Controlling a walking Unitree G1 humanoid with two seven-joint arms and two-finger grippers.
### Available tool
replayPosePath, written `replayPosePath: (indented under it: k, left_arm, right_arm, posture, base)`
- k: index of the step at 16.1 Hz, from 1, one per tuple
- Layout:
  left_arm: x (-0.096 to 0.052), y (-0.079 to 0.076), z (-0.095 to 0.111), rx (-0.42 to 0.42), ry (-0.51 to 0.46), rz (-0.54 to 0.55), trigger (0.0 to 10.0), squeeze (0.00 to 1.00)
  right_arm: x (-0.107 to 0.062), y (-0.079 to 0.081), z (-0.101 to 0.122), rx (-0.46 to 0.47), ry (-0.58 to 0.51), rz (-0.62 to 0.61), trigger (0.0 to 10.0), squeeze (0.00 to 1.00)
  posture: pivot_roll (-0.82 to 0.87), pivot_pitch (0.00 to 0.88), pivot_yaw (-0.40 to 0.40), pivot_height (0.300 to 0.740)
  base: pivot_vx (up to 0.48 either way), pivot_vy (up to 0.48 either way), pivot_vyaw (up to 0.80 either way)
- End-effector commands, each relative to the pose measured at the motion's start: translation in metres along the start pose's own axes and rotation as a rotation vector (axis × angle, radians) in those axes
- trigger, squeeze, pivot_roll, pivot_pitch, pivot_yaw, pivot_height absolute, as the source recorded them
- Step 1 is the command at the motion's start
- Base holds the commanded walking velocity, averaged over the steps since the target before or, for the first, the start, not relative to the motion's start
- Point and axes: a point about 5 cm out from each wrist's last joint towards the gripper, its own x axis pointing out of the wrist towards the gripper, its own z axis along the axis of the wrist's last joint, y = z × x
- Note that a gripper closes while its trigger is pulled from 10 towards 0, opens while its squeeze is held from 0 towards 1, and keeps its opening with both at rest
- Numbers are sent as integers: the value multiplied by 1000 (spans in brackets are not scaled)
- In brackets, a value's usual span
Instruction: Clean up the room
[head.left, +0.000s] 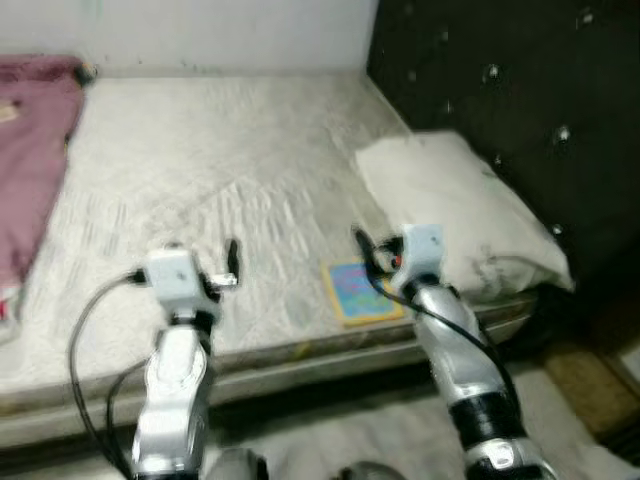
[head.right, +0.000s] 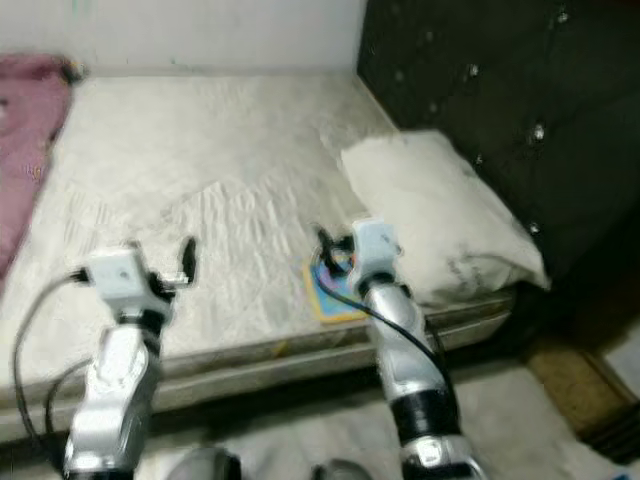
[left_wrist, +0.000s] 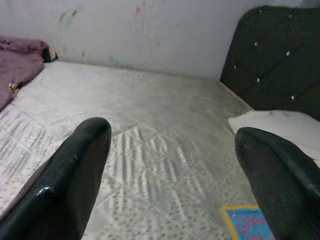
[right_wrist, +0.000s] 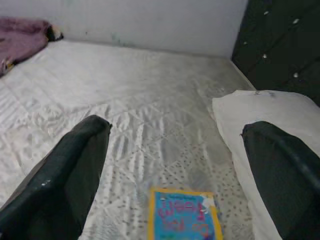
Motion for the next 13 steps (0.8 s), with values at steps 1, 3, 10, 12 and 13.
replayPosePath:
  k: [1, 3, 10, 12, 13]
  left_arm:
    - [3, 2, 5, 9, -16, 4, 10000, 0]
    - [3, 3, 5, 8, -15, 5, 10000, 0]
    - [3, 3, 5, 4, -14, 10, 10000, 0]
    - [3, 3, 6, -1, -24, 6, 10000, 0]
    - [3, 2, 6, -4, -27, -3, 10000, 0]
  right_arm:
    - [4, 4, 8, -2, -28, 9, 10000, 0]
    - [4, 4, 8, -5, -26, 11, 10000, 0]
    - [4, 7, 8, -23, -30, 26, 10000, 0]
    - [5, 7, 8, -28, -30, 29, 10000, 0]
    - [5, 7, 8, -27, -28, 28, 10000, 0]
  posture:
    - [25, 0, -71, 740]
    - [24, 0, -71, 740]
    - [20, 0, -71, 740]
    - [19, 0, -71, 740]
    - [19, 0, -71, 740]
  base:
    - [0, 480, 0]
    - [0, 480, 0]
    - [0, 480, 0]
    - [0, 0, 800]
    - [0, 0, 0]
